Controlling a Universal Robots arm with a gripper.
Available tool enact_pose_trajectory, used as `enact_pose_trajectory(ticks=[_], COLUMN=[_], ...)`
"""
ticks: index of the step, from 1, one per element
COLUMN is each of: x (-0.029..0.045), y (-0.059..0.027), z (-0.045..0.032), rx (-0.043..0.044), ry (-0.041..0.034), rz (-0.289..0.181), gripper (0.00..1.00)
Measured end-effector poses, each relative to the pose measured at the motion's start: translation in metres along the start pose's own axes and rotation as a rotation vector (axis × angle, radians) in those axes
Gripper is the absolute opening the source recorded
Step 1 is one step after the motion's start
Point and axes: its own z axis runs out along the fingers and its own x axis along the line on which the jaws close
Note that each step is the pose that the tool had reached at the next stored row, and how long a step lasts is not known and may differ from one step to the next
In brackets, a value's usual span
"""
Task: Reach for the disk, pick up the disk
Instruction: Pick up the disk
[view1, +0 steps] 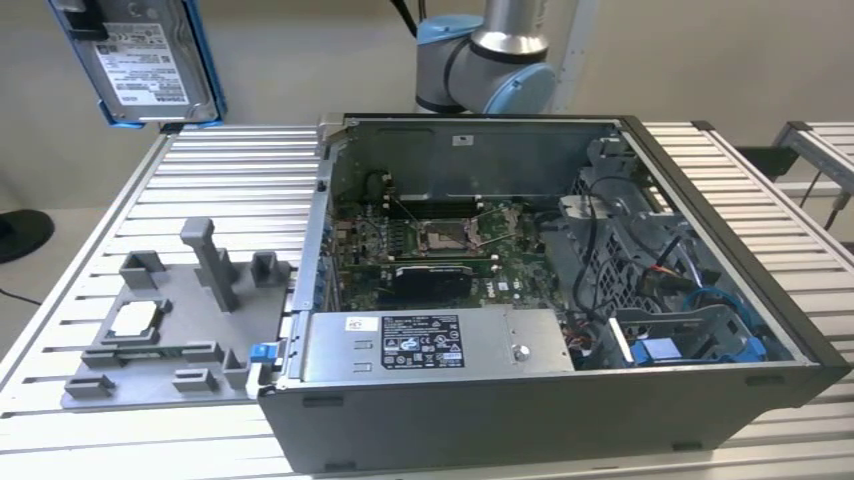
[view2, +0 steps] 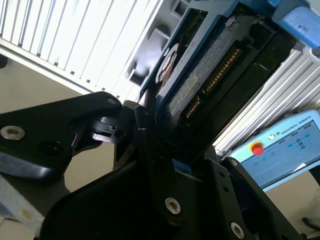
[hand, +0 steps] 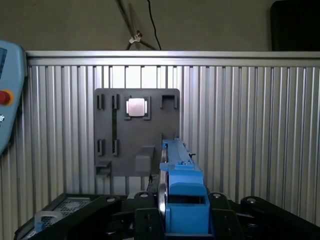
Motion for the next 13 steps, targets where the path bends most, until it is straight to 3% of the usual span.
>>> enact_pose_trajectory(ticks=[13], x=[-0.0003], y=[-0.0228], z=[-0.0006], rx=[0.0000], ry=[0.0000], rz=[0.000], gripper=[0.00])
